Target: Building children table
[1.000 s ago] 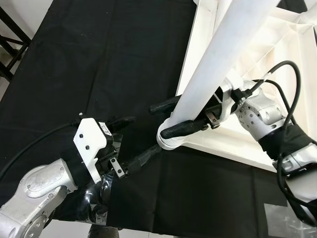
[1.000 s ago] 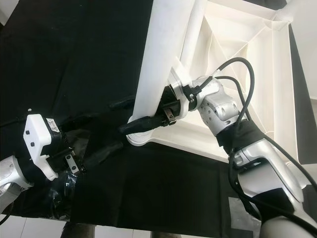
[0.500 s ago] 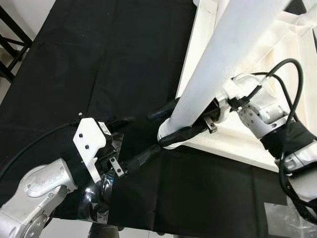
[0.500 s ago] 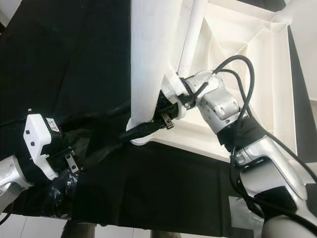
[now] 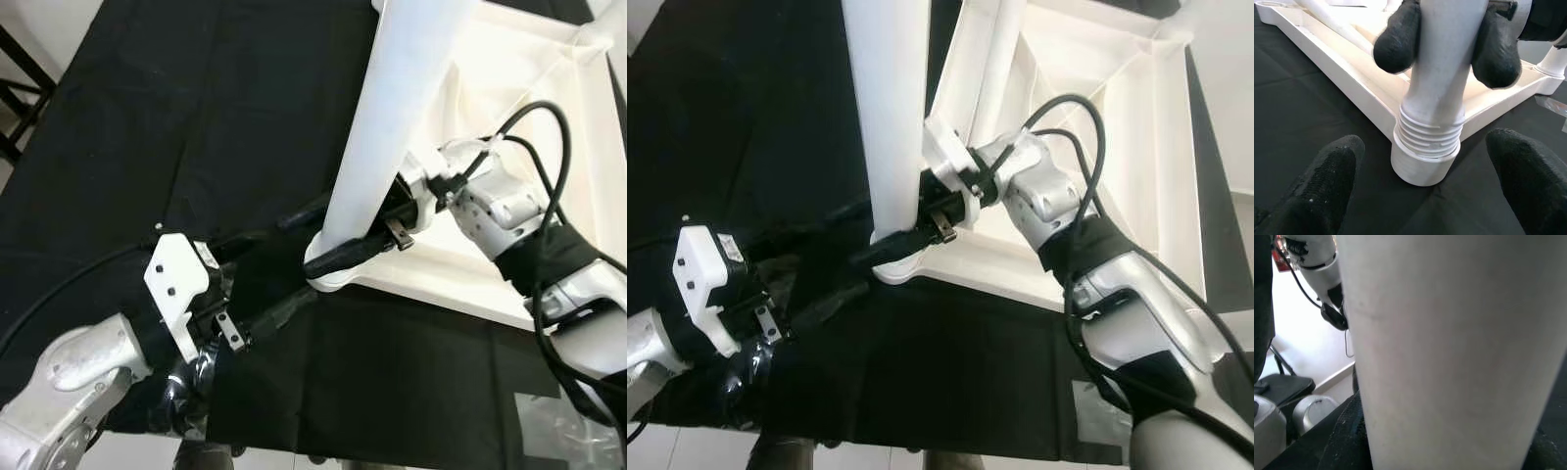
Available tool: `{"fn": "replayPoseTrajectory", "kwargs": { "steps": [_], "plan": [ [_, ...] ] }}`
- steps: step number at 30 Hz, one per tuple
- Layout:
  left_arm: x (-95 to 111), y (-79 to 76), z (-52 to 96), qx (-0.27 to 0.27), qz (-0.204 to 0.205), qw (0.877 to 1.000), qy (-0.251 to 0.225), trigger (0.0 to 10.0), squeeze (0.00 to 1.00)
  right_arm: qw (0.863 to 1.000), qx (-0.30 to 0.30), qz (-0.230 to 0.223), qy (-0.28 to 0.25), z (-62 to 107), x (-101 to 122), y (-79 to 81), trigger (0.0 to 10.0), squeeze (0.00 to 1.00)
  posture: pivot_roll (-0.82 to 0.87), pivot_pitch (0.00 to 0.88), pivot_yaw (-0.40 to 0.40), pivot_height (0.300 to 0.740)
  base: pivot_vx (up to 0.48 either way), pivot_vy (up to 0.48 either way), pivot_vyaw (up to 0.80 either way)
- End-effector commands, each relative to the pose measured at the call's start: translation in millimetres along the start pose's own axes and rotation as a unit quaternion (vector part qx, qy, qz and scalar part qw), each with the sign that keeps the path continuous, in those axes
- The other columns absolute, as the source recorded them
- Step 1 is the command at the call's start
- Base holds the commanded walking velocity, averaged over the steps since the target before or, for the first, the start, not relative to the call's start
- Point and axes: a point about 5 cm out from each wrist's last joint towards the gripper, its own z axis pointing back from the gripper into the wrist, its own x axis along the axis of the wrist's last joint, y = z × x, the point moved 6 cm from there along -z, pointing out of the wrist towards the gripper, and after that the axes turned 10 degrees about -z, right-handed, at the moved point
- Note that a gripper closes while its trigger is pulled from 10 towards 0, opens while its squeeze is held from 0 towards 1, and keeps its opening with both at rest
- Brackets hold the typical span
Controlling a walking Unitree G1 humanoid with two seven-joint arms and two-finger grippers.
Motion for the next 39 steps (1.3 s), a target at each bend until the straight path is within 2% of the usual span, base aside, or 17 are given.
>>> {"fn": "replayPoseTrajectory", "kwargs": {
  "steps": [1, 6, 10, 16, 21, 26, 28, 33, 34, 38, 39],
  "plan": [
    [3, -7.4, 4.3, -0.014, -0.001, 1.0, 0.004, 10.0, 0.0, 0.996, 0.005, -0.089, 0.023, -6.7, -46, 5.5, 10.0, 0.0, 0.19, 0.511, -0.117, 0.74, 0.0, 0.0, 0.0],
    [9, -2.0, 9.8, -0.007, -0.01, 1.0, 0.009, 10.0, 0.0, 0.997, 0.014, -0.07, 0.038, -9.7, -44, 4.5, 10.0, 0.0, 0.22, 0.532, -0.111, 0.74, 0.0, 0.0, 0.0],
    [15, 6.3, 18.3, 0.002, -0.028, 0.999, 0.023, 10.0, 0.0, 0.996, 0.042, -0.02, 0.082, -16.5, -37, 4.6, 10.0, 0.0, 0.25, 0.557, -0.116, 0.74, 0.0, 0.0, 0.0],
    [18, 9.5, 22.7, 0.008, -0.038, 0.999, 0.03, 10.0, 0.0, 0.992, 0.069, 0.013, 0.105, -21.9, -26, 7.4, 10.0, 0.0, 0.26, 0.579, -0.129, 0.74, 0.0, 0.0, 0.0],
    [21, 12.4, 26.2, 0.013, -0.045, 0.998, 0.037, 10.0, 0.0, 0.991, 0.07, 0.015, 0.112, -24.8, -25, 3.1, 10.0, 0.0, 0.26, 0.592, -0.14, 0.74, 0.0, 0.0, 0.0],
    [23, 15.8, 27.1, 0.018, -0.047, 0.998, 0.039, 10.0, 0.0, 0.996, 0.047, -0.001, 0.074, -21.5, -25, -1.6, 10.0, 0.0, 0.25, 0.593, -0.136, 0.74, 0.0, 0.0, 0.0],
    [23, 15.8, 27.1, 0.018, -0.047, 0.998, 0.039, 10.0, 0.0, 0.996, 0.047, -0.001, 0.074, -21.5, -25, -1.6, 10.0, 0.0, 0.25, 0.593, -0.136, 0.74, 0.0, 0.0, 0.0],
    [23, 19.9, 27.9, 0.02, -0.05, 0.998, 0.038, 10.0, 0.0, 0.998, 0.018, -0.011, 0.067, -10.7, -34, -2.7, 10.0, 0.0, 0.22, 0.578, -0.14, 0.74, 0.0, 0.0, 0.0],
    [24, 24.6, 27.3, 0.026, -0.057, 0.997, 0.034, 10.0, 0.0, 0.997, -0.014, -0.014, 0.074, -4.8, -40, -4.9, 10.0, 0.0, 0.18, 0.553, -0.157, 0.74, 0.0, 0.0, 0.0],
    [24, 25.8, 27.0, 0.028, -0.06, 0.997, 0.033, 10.0, 0.0, 0.997, -0.027, -0.014, 0.078, -3.6, -41, -5.7, 10.0, 0.0, 0.18, 0.553, -0.157, 0.74, 0.0, 0.0, 0.0],
    [23, 29.9, 25.2, 0.032, -0.062, 0.997, 0.031, 10.0, 0.0, 0.995, -0.058, -0.02, 0.085, -2.9, -44, -7.1, 10.0, 0.0, 0.16, 0.532, -0.16, 0.74, 0.0, 0.0, 0.0]
  ]
}}
